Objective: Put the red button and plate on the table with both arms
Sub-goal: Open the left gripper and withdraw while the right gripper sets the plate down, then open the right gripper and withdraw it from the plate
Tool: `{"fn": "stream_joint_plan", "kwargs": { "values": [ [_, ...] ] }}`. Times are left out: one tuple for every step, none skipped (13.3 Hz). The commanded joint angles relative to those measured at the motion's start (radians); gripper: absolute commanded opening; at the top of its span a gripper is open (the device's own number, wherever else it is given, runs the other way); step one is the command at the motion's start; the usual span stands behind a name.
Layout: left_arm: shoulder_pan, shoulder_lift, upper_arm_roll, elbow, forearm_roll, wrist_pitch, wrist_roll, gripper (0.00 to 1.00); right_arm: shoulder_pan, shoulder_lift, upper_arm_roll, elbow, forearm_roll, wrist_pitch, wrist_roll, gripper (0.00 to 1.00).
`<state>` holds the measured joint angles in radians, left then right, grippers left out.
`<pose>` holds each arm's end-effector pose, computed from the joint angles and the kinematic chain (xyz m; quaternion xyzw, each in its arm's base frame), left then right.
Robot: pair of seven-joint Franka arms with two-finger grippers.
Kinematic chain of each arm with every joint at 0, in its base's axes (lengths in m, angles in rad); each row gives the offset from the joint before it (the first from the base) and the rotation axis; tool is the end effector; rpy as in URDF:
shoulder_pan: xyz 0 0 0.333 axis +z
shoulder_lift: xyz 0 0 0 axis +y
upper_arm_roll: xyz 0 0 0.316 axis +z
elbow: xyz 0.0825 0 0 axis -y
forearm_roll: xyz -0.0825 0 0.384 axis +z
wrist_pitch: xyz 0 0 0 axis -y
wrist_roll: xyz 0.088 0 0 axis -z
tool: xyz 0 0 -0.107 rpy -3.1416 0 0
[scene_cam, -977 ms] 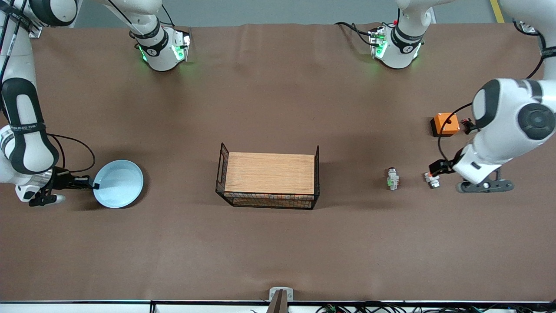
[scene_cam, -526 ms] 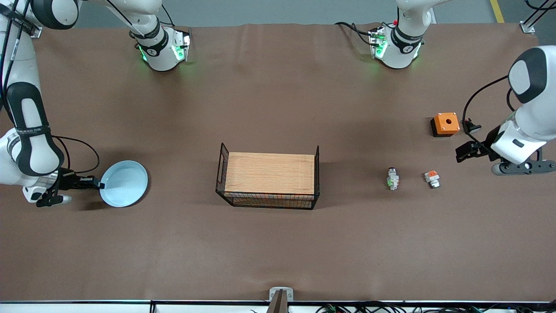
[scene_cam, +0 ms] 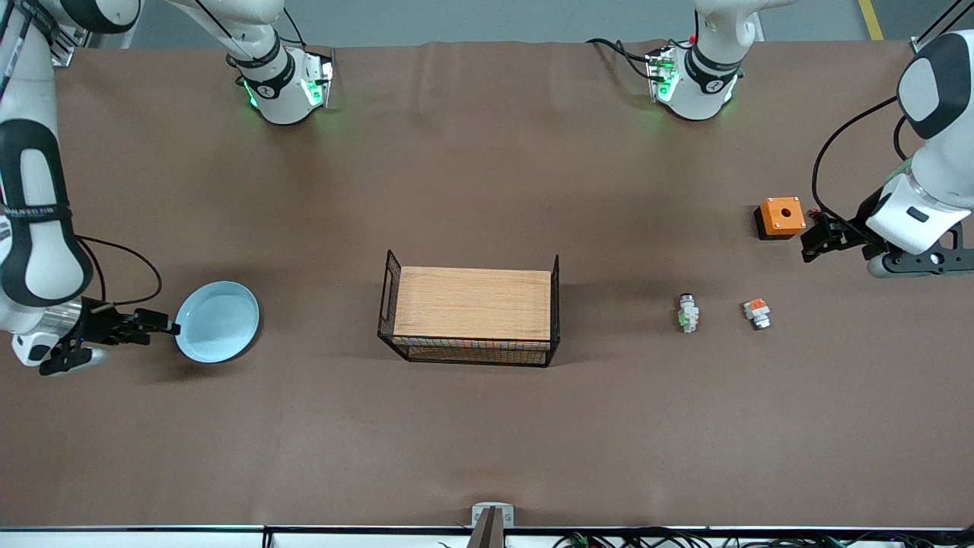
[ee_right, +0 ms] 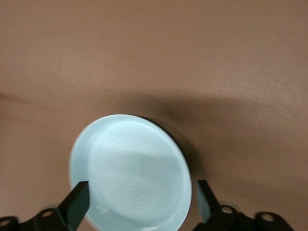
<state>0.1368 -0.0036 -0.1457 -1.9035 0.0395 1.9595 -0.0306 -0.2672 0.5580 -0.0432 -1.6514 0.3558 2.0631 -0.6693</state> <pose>0.5657 -0.0025 0.5017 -0.9994 -0.0039 -0.0301 0.0182 0.6428 -0.1836 0.2786 -0.9842 -0.0847 -0.0022 0.1552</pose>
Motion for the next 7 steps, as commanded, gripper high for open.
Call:
{"fn": "stream_joint_plan", "kwargs": {
  "values": [
    [-0.152, -0.042, 0.165, -0.026, -0.021, -0.008, 0.014, 1.0, 0.058, -0.137, -0.001, -0.027, -0.14, -0.095, 0.234, 1.0],
    [-0.182, -0.044, 0.199, -0.025, -0.021, -0.008, 0.014, 1.0, 0.084, -0.168, -0.001, -0.027, -0.173, -0.122, 0.311, 1.0],
    [-0.186, -0.05, 0.204, -0.023, -0.021, -0.008, 0.015, 1.0, 0.109, -0.199, -0.001, -0.028, -0.191, -0.148, 0.363, 1.0],
    [-0.184, -0.062, 0.204, -0.022, -0.021, -0.01, 0.014, 1.0, 0.124, -0.231, -0.003, -0.027, -0.201, -0.185, 0.417, 1.0],
    [-0.18, -0.071, 0.204, -0.016, -0.021, -0.016, 0.008, 1.0, 0.143, -0.263, -0.001, -0.024, -0.231, -0.225, 0.468, 1.0],
    [-0.177, -0.079, 0.202, 0.004, -0.02, -0.046, 0.008, 1.0, 0.163, -0.3, 0.0, -0.013, -0.286, -0.262, 0.521, 1.0],
    [-0.175, -0.079, 0.201, 0.036, -0.02, -0.086, 0.009, 1.0, 0.178, -0.334, 0.002, 0.002, -0.331, -0.318, 0.583, 1.0]
  ]
}}
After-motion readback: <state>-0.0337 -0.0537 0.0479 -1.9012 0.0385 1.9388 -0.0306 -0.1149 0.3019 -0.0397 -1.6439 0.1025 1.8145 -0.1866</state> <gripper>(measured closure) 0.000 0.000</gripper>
